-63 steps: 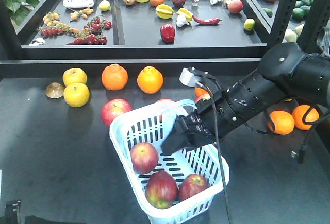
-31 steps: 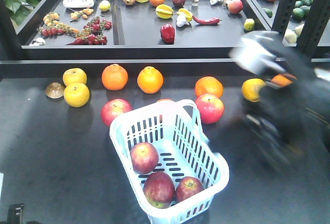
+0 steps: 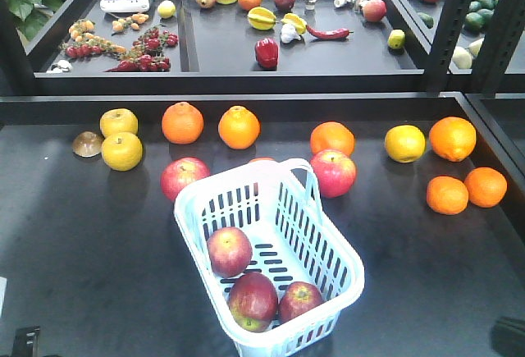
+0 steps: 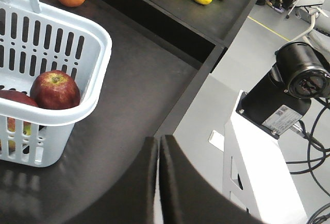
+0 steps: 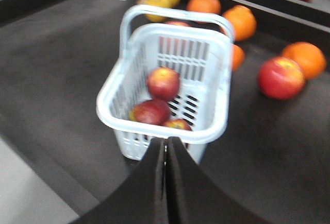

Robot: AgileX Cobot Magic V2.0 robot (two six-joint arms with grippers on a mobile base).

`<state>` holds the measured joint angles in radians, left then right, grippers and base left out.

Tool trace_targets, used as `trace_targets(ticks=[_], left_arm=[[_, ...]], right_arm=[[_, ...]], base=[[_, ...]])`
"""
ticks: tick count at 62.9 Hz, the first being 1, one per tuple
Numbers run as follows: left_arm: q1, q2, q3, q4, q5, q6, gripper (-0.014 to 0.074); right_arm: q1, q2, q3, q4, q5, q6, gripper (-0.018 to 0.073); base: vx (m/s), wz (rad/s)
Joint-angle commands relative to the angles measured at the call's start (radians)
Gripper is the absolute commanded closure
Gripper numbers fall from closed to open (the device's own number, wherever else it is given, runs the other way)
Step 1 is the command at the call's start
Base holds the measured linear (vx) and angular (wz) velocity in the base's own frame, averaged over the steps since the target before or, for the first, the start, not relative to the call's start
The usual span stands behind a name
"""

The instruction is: Pick three apples into basket with both arms

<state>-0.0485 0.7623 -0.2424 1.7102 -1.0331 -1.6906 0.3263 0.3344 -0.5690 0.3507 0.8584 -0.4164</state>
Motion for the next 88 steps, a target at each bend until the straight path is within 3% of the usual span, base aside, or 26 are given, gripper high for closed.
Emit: trace_targets(ticks=[1,7,58,61,68,78,84,88], left_arm=[[-0.004,-0.002,-0.021,-0.067,-0.025,0.000,0.0602],[-0.004,-0.002,-0.021,-0.067,-0.034,0.000,0.0602],[-0.004,-0.002,-0.021,-0.083,-0.029,-0.008,0.0602],[-0.004,-0.002,-0.021,-0.117,-0.040,-0.042,0.0602],[-0.004,-0.002,-0.021,-0.283,-0.042,-0.114,0.0602],[-0.004,-0.001,-0.021,-0.487,-0.001,-0.120,0.0602],[-0.004,-0.001,-0.015,-0.558,0.076,-0.037,0.0602],[-0.004,-0.001,0.007,-0.613,0.141,0.083,0.0602]], right_arm=[[-0.001,0.001,-0.005,-0.092,-0.075,0.122,0.0568],[-0.001,0.002,-0.005,-0.137,-0.080,0.136,0.0568],[-0.001,0.002,-0.005,-0.136,-0.080,0.135,0.0568],[-0.001,0.002,-0.005,-0.136,-0.080,0.135,0.0568],[-0.001,0.002,-0.005,-0.136,-0.080,0.135,0.0568],[-0.001,0.002,-0.005,-0.136,-0.080,0.135,0.0568],[-0.001,0.002,-0.005,-0.136,-0.080,0.135,0.0568],[-0.001,0.002,-0.005,-0.136,-0.080,0.135,0.0568]], base=[[0.00,0.00],[0.00,0.00],[0.00,0.00],[0.00,0.00],[0.00,0.00],[0.00,0.00],[0.00,0.00],[0.00,0.00]])
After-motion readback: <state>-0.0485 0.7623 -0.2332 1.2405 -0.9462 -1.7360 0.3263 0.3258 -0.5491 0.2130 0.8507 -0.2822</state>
